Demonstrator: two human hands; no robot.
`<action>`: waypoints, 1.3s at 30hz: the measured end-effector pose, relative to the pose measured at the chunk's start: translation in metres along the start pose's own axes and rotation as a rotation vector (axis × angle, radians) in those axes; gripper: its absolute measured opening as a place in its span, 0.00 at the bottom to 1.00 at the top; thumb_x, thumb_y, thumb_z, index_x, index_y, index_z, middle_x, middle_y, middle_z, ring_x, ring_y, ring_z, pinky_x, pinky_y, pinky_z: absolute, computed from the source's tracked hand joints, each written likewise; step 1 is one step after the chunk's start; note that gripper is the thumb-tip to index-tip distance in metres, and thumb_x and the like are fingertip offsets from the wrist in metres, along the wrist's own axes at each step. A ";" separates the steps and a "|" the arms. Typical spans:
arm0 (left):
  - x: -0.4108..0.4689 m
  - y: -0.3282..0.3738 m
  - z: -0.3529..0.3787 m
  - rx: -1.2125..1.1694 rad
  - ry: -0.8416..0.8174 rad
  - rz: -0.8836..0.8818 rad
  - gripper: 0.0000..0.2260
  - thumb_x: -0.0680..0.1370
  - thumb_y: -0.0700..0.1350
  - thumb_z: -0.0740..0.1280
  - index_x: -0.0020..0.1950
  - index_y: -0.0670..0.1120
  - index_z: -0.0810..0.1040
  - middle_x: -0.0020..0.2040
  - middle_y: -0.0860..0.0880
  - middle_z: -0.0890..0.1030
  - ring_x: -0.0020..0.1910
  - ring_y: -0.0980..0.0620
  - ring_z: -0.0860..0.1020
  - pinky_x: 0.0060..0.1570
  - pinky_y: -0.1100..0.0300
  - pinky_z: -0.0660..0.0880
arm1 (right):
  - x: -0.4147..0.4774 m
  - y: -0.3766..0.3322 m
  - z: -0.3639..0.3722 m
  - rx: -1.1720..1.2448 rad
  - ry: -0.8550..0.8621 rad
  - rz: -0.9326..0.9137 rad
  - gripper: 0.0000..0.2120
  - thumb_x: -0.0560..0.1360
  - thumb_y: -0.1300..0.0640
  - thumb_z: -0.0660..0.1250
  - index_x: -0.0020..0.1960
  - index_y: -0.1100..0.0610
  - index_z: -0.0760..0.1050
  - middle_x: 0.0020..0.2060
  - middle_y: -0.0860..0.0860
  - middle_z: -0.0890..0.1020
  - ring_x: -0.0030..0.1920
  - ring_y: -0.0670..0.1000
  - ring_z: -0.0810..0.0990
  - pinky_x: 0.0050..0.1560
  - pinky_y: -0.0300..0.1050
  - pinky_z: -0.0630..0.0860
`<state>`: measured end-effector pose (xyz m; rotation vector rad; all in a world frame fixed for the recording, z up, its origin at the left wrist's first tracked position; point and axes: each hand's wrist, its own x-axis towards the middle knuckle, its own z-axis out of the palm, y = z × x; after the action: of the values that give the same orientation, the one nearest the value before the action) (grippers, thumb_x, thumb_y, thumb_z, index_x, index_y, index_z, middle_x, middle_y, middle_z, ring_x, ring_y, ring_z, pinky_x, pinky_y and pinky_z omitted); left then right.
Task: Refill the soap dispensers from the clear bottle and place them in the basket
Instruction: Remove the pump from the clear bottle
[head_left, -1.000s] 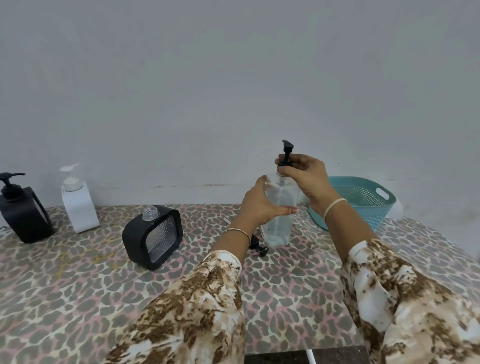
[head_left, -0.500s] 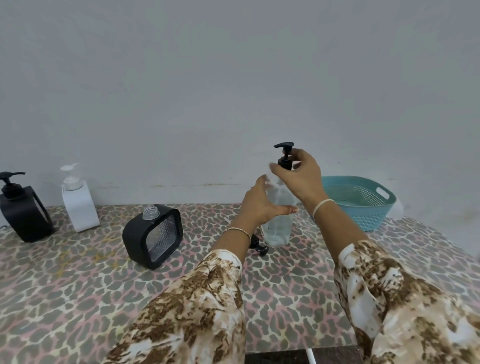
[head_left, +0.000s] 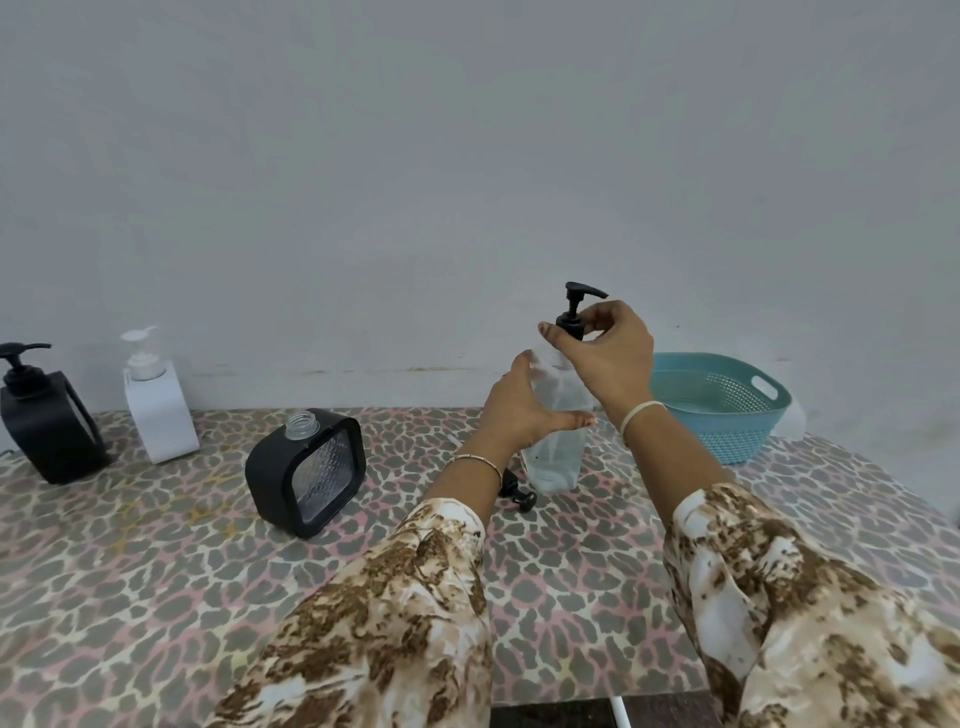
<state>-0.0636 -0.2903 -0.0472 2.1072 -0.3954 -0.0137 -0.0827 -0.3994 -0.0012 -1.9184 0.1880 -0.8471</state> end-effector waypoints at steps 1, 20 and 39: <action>0.000 -0.001 0.001 -0.006 0.000 -0.001 0.50 0.65 0.55 0.80 0.78 0.46 0.54 0.74 0.47 0.68 0.72 0.47 0.67 0.66 0.54 0.68 | -0.001 0.001 -0.001 0.026 0.007 -0.016 0.14 0.66 0.48 0.76 0.47 0.52 0.77 0.39 0.41 0.80 0.40 0.39 0.77 0.49 0.41 0.76; -0.005 0.006 0.002 0.018 -0.045 -0.025 0.58 0.65 0.55 0.80 0.80 0.47 0.41 0.76 0.44 0.63 0.74 0.45 0.65 0.69 0.52 0.65 | 0.003 -0.033 -0.024 0.125 0.151 -0.095 0.15 0.70 0.48 0.73 0.54 0.53 0.80 0.46 0.45 0.81 0.32 0.39 0.74 0.43 0.34 0.74; -0.084 -0.059 -0.053 0.252 0.140 -0.111 0.27 0.74 0.46 0.73 0.70 0.43 0.70 0.67 0.47 0.75 0.63 0.49 0.75 0.58 0.62 0.70 | -0.043 -0.111 -0.050 0.285 0.416 -0.452 0.12 0.70 0.56 0.73 0.51 0.59 0.78 0.44 0.48 0.76 0.34 0.45 0.75 0.37 0.34 0.75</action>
<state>-0.1188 -0.1941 -0.0796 2.3602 -0.2037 0.1239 -0.1706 -0.3603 0.0846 -1.5182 -0.1222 -1.4896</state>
